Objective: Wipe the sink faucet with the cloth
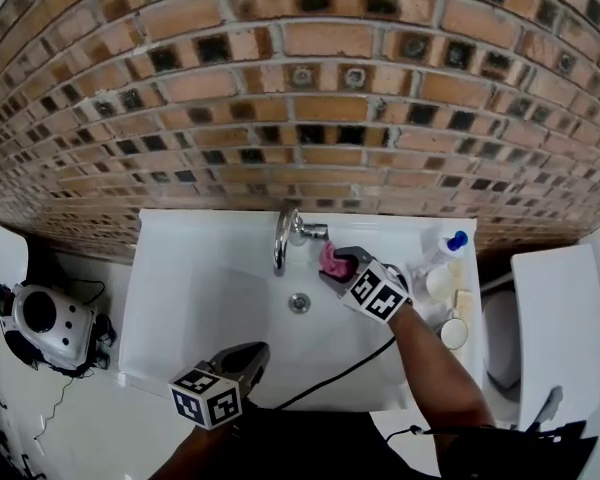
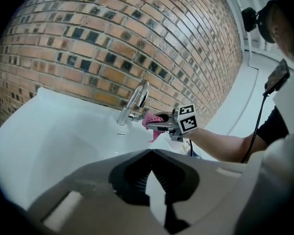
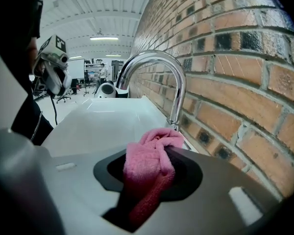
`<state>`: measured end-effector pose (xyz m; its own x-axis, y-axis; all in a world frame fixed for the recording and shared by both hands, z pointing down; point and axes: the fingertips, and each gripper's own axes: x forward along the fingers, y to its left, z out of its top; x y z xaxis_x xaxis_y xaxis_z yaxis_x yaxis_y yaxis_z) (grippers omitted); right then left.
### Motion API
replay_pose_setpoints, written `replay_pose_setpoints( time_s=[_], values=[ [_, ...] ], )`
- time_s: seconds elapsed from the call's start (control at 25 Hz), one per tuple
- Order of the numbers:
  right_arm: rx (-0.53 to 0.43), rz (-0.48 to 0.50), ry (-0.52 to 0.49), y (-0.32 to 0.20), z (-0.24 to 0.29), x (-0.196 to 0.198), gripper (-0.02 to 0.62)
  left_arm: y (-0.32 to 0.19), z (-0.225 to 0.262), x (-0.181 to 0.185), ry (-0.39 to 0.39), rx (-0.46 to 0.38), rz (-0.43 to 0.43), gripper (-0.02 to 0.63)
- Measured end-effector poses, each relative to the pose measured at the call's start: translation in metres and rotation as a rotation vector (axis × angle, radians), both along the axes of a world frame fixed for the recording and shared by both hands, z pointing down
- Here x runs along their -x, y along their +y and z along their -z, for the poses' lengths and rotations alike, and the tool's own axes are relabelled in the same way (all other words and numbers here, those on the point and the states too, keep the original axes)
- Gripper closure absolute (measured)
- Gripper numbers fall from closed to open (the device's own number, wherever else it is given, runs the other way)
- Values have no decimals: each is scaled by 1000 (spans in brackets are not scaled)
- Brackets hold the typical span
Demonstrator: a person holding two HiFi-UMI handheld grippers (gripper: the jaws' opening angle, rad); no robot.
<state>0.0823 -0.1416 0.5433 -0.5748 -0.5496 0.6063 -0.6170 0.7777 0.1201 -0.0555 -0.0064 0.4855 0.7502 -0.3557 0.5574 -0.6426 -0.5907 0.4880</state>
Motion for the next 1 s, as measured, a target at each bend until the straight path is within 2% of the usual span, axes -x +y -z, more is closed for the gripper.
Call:
replay_pose_setpoints(
  time_s=[0.12,0.28,0.36,0.52,0.6,0.72,0.88,1.0],
  values=[
    [22,-65,-65,2,1,13,469,-10,1,12,8,0,-36,603],
    [80,-255,-282,-9,-2,26,468,-21,2,27,13,0,-78,603],
    [108,-394,-475,-20,0,27,468,-26,0,35,12,4,-99,603],
    [208,-738,-1056,-40,-8,12,468,-34,-10,55,-3,24,-131,603],
    [261,-867,-1214,-44,-28,8,468,-39,-15,65,-13,36,-140,603],
    [285,-956,-1284,-50,-51,5,468,-47,-21,75,-22,50,-154,603],
    [269,-1040,-1376,-65,-65,-10,468,-55,-28,81,-35,62,-182,603],
    [259,-1060,-1417,-76,-69,-16,468,-62,-34,86,-49,68,-194,603]
  ],
)
